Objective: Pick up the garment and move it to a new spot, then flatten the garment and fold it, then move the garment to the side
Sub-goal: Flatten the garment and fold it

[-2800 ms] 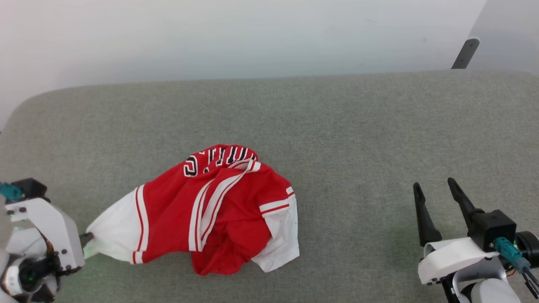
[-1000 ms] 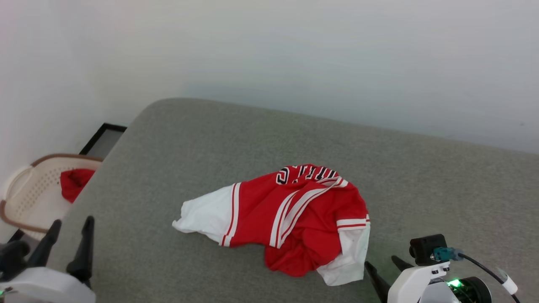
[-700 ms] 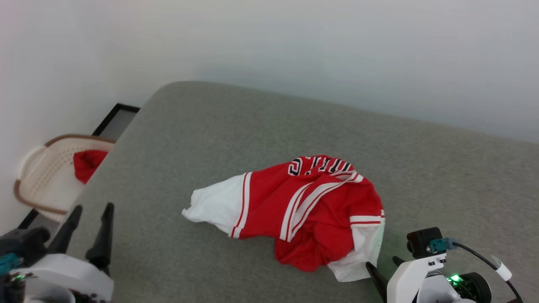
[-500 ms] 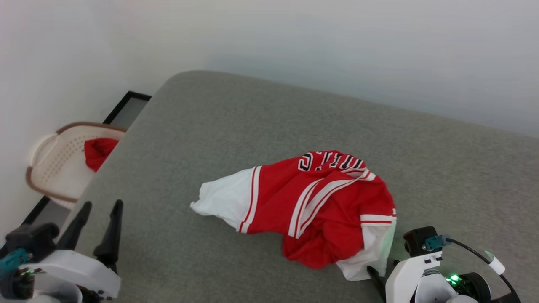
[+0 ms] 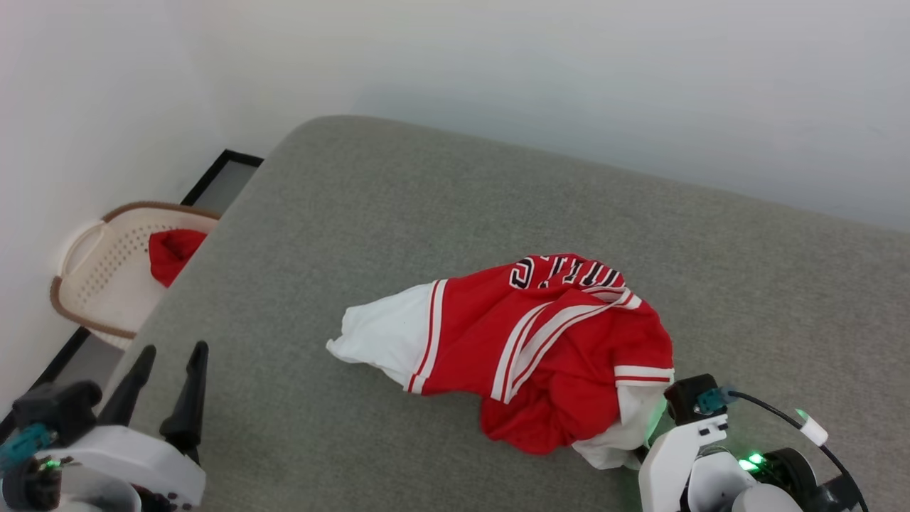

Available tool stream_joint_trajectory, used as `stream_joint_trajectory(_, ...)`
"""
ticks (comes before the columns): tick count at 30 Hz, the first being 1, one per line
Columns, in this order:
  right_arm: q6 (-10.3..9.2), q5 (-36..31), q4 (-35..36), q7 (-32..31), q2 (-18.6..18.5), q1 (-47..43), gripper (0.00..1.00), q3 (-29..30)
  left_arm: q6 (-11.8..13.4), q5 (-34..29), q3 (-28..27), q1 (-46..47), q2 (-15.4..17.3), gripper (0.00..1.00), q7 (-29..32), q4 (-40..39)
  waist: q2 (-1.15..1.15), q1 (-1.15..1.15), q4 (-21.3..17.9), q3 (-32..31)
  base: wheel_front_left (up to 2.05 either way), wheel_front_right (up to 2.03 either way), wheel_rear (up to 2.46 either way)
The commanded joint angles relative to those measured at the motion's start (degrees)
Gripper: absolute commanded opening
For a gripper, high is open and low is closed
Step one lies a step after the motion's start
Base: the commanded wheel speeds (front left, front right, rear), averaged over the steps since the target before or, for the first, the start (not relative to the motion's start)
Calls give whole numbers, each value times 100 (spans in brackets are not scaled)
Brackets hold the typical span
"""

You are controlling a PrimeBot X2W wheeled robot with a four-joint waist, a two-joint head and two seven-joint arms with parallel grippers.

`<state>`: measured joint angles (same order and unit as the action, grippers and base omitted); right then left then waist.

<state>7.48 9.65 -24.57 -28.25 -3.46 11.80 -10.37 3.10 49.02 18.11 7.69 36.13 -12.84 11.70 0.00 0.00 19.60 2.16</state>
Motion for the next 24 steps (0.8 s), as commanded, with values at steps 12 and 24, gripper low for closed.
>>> stream_joint_trajectory(12, 3, 176, 410, -273, -743, 313, 0, -113, 145, 54, -43, -291, 93, 100, 29, -167, 0, 0, -406, -350, 0, 0, 0)
stream_joint_trajectory(24, 2, 139, 242, 68, -1671, 942, 0, 354, 157, 71, -28, -262, 71, 100, 8, -289, 0, 0, -669, -253, 0, 0, 0)
